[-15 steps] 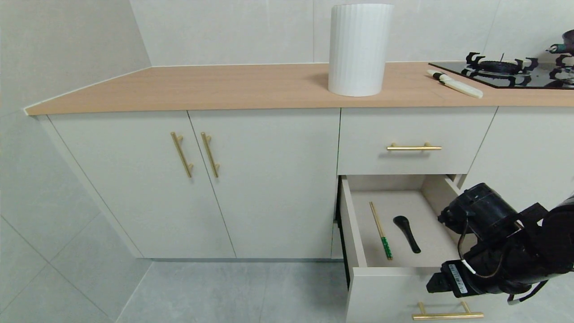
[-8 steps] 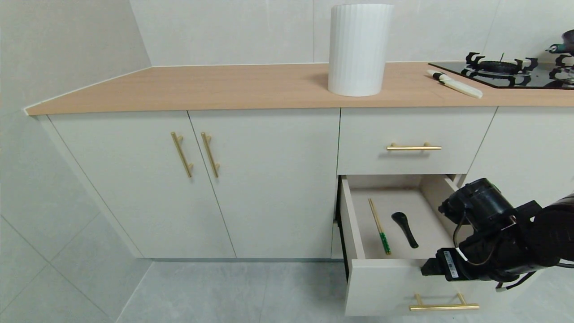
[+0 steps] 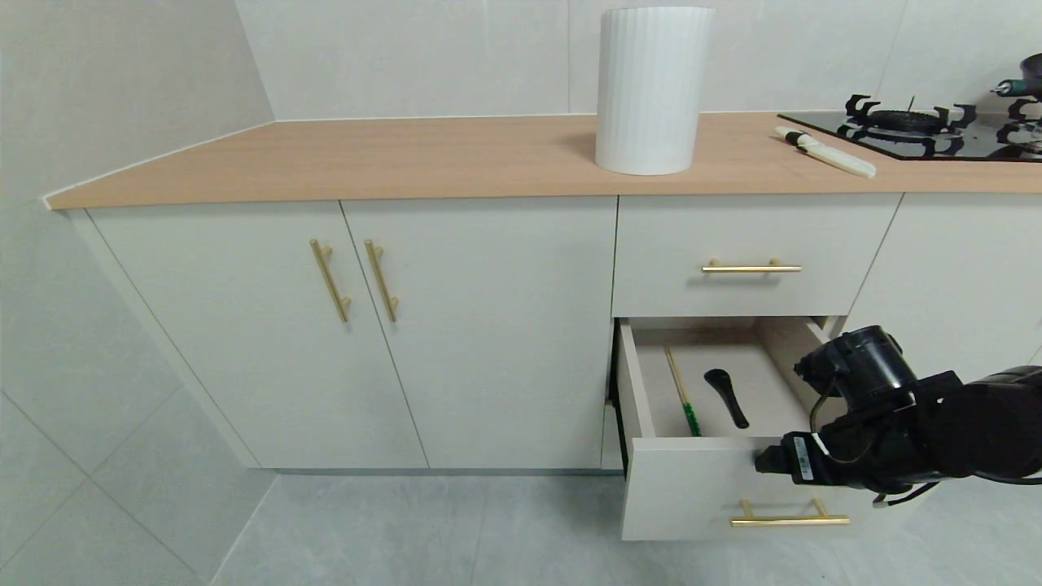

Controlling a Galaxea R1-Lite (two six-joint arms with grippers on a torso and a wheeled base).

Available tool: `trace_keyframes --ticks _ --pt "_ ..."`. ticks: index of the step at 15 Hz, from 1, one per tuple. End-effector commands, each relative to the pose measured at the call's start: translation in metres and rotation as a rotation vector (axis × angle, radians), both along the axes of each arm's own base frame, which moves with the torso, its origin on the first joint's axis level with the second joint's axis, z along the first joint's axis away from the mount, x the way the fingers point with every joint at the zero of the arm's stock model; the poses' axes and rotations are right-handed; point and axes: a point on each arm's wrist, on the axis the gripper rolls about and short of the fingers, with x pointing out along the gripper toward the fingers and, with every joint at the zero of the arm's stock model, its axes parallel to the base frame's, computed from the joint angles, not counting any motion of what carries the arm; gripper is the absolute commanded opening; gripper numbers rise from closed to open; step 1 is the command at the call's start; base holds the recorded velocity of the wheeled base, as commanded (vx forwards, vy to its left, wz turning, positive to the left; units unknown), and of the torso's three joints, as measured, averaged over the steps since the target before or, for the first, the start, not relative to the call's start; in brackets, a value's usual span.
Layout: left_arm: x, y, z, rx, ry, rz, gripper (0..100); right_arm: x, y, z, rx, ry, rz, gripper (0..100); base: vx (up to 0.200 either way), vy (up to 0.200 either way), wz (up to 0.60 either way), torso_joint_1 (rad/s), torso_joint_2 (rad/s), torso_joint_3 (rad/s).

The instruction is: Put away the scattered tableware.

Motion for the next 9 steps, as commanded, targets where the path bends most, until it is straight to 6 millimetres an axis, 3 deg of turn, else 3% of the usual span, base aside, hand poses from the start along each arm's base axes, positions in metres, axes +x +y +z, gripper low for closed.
trace_keyframes --ticks 1,5,9 --pt "0.0 0.0 0.0 0.001 0.0 -0.001 100 0.014 0.0 -0.008 -0.006 -0.02 -0.001 100 0.0 0.0 0.0 0.0 0.0 0.0" --pt "0.0 0.0 0.0 0.001 0.0 0.001 100 0.035 0.004 -0.019 0.009 -0.13 -0.01 100 0.0 0.0 0.0 0.0 0.0 0.0" --pt "0.0 0.0 0.0 -0.001 0.0 0.001 100 0.059 0.009 -0.014 0.013 -0.248 0.014 100 0.0 0.0 0.0 0.0 0.0 0.0"
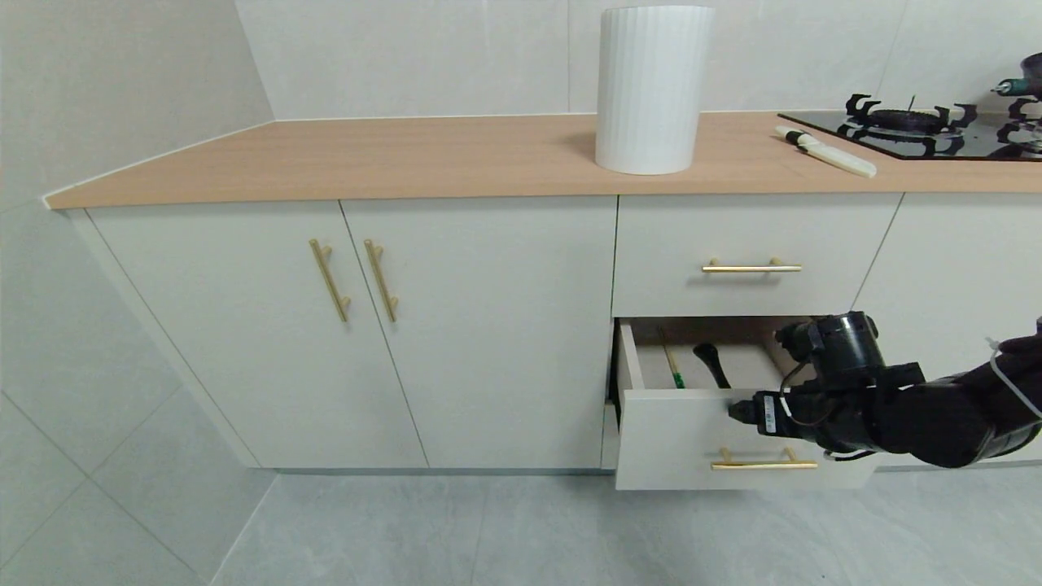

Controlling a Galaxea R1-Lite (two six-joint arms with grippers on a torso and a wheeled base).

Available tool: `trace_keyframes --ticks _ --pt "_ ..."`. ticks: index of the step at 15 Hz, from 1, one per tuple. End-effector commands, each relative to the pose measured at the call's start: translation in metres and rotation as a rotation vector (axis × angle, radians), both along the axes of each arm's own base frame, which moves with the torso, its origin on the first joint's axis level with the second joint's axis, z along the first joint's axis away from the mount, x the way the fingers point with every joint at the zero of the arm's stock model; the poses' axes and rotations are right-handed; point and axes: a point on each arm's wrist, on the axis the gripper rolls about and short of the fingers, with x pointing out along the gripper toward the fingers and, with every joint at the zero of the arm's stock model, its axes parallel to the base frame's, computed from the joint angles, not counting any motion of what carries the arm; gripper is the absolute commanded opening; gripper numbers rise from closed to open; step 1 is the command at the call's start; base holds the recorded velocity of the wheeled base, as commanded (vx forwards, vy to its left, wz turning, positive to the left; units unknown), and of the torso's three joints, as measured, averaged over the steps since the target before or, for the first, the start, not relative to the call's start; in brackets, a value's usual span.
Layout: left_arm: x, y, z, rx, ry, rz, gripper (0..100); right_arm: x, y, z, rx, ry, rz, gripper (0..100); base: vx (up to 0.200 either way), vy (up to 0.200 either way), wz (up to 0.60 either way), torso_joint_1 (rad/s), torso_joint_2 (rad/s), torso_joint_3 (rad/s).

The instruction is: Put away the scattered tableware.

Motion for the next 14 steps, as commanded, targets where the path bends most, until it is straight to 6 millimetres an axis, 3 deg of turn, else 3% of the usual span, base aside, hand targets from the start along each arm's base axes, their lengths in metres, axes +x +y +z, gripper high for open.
trace_keyframes --ticks 1,5,11,14 --pt "0.0 0.0 0.0 0.0 0.0 0.002 100 0.019 0.002 0.0 -0.031 -0.037 0.028 100 0.0 0.0 0.0 0.0 0.0 0.0" --pt "0.0 0.0 0.0 -0.001 0.0 0.002 100 0.054 0.007 0.009 -0.033 -0.116 0.028 100 0.0 0.0 0.0 0.0 0.0 0.0" --pt "0.0 0.0 0.0 0.0 0.0 0.002 100 0.08 0.005 -0.012 -0.031 -0.11 0.007 100 0.0 0.0 0.0 0.0 0.0 0.0" --pt "0.0 0.0 0.0 0.0 0.0 0.002 100 0.089 0.005 -0.017 -0.015 -0.202 -0.008 100 0.0 0.0 0.0 0.0 0.0 0.0"
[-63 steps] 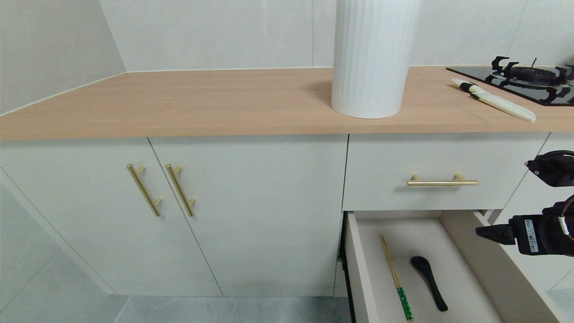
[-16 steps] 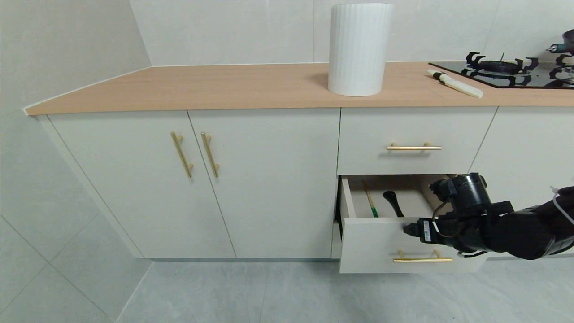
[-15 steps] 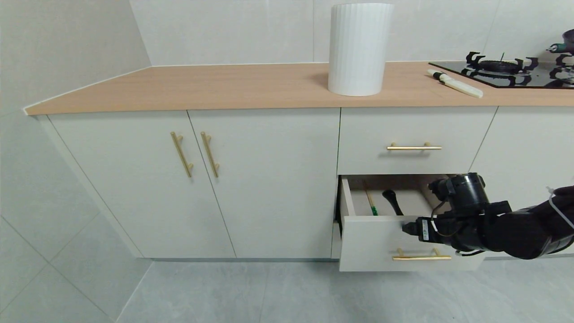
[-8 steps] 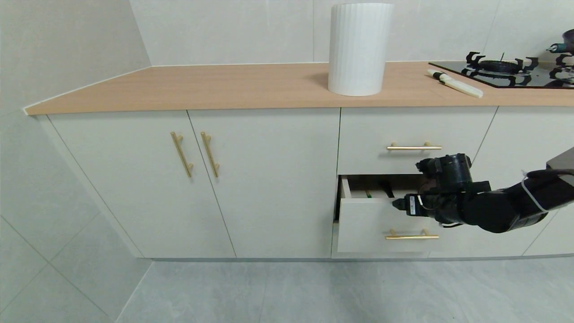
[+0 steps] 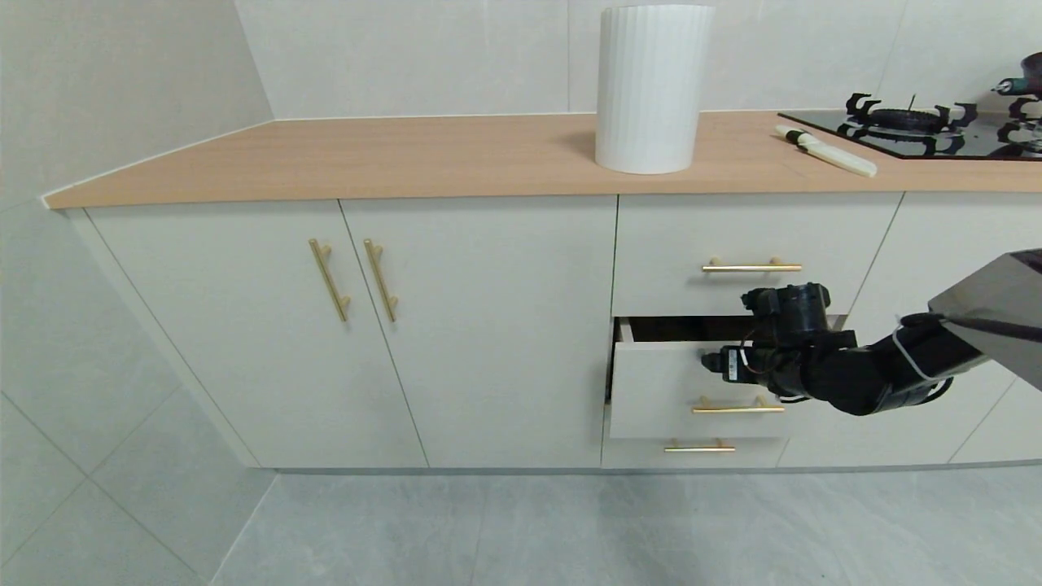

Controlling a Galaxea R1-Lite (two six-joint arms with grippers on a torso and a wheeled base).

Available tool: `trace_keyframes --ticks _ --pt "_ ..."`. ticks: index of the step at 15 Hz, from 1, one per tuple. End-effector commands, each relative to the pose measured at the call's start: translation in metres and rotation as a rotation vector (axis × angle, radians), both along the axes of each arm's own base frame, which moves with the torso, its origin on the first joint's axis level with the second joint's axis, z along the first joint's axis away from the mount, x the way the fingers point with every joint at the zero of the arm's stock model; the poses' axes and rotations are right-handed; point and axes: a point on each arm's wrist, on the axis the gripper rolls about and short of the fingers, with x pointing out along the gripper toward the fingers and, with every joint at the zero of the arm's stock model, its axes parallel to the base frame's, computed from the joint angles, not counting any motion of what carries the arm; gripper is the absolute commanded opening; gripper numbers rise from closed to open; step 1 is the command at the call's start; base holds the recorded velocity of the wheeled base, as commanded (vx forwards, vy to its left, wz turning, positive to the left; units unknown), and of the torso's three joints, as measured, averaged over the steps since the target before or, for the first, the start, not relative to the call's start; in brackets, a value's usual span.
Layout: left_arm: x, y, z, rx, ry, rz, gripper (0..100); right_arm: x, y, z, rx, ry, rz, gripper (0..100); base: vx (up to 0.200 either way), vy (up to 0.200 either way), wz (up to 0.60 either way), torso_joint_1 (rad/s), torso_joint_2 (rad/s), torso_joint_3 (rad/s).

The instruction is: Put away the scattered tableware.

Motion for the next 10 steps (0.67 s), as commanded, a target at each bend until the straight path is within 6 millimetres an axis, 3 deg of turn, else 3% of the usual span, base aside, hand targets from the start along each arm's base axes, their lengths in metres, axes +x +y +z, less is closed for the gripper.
trace_keyframes --ticks 1,4,10 --pt "0.0 0.0 0.0 0.0 0.0 0.0 100 0.008 0.0 -0.016 -0.006 -0.037 -0.031 100 0.0 0.0 0.0 0.0 0.0 0.0" --pt "0.0 0.0 0.0 -0.001 0.0 0.002 100 0.017 0.001 -0.032 -0.026 -0.091 -0.079 100 0.0 0.0 0.0 0.0 0.0 0.0" --pt "0.0 0.0 0.0 0.0 0.0 0.002 100 0.036 0.002 -0.034 -0.022 -0.175 -0.149 100 0.0 0.0 0.0 0.0 0.0 0.0"
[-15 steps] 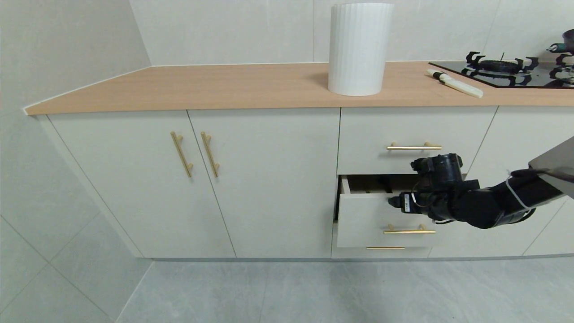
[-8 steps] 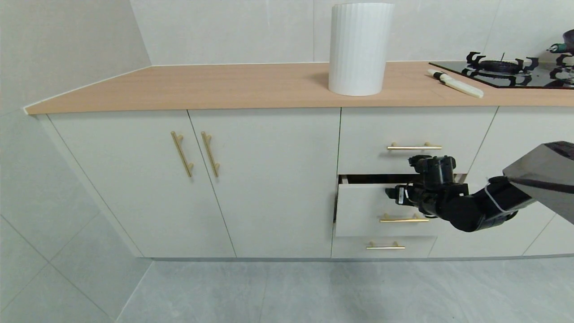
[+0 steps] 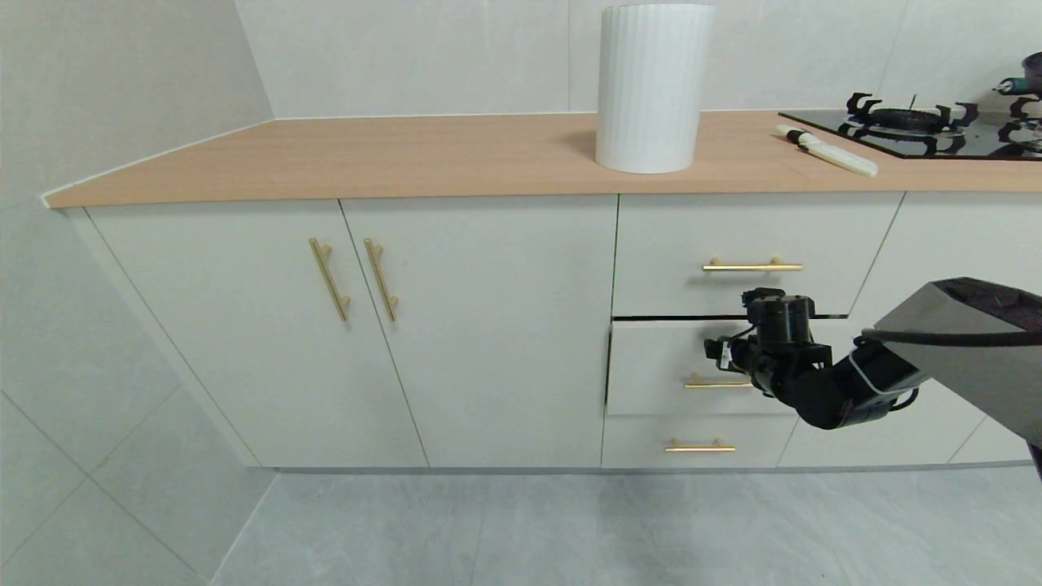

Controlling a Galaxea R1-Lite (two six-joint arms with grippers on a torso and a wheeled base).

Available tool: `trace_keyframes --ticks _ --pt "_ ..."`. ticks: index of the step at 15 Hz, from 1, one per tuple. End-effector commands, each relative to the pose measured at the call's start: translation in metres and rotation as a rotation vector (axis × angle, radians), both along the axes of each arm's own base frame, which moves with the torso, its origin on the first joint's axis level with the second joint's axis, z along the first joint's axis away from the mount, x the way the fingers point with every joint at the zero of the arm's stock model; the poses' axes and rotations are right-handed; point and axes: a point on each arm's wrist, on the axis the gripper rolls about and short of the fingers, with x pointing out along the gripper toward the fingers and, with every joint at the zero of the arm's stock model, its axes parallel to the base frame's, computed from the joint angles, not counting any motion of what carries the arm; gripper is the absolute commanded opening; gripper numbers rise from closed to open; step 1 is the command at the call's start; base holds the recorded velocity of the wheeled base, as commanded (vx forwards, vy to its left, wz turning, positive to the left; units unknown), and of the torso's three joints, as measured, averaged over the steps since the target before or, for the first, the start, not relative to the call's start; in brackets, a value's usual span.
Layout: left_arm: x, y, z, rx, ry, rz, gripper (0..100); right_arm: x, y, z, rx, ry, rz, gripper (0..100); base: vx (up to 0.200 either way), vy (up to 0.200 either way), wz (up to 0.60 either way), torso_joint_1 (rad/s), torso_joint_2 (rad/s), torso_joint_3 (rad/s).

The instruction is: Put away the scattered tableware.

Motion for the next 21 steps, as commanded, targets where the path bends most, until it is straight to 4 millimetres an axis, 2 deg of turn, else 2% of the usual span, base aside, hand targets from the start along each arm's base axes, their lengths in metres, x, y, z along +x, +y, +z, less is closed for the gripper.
trace_keyframes --ticks 1,11,13,14,16,18,21 --pt "0.0 0.0 0.0 -0.001 0.0 -0.001 100 0.009 0.002 -0.008 0.003 -0.036 -0.023 100 0.0 0.0 0.0 0.0 0.0 0.0" --pt "0.0 0.0 0.0 0.001 0.0 -0.001 100 0.024 -0.007 -0.009 0.009 -0.111 -0.085 100 0.0 0.0 0.0 0.0 0.0 0.0" --pt "0.0 0.0 0.0 -0.001 0.0 0.001 100 0.021 -0.008 -0.001 0.01 -0.122 -0.088 100 0.0 0.0 0.0 0.0 0.0 0.0" --pt "0.0 0.0 0.0 -0.001 0.0 0.001 100 0.014 -0.01 0.009 0.01 -0.127 -0.091 100 0.0 0.0 0.0 0.0 0.0 0.0" --pt "0.0 0.0 0.0 -0.001 0.0 -0.001 100 -0.019 -0.015 0.041 0.012 -0.132 -0.087 100 0.0 0.0 0.0 0.0 0.0 0.0" --pt "0.0 0.0 0.0 -0.001 0.0 0.001 100 -0.059 -0.021 0.078 0.025 -0.172 -0.085 100 0.0 0.0 0.0 0.0 0.0 0.0" --pt "0.0 0.0 0.0 0.001 0.0 -0.001 100 -0.15 -0.036 0.154 0.052 -0.357 -0.11 100 0.0 0.0 0.0 0.0 0.0 0.0"
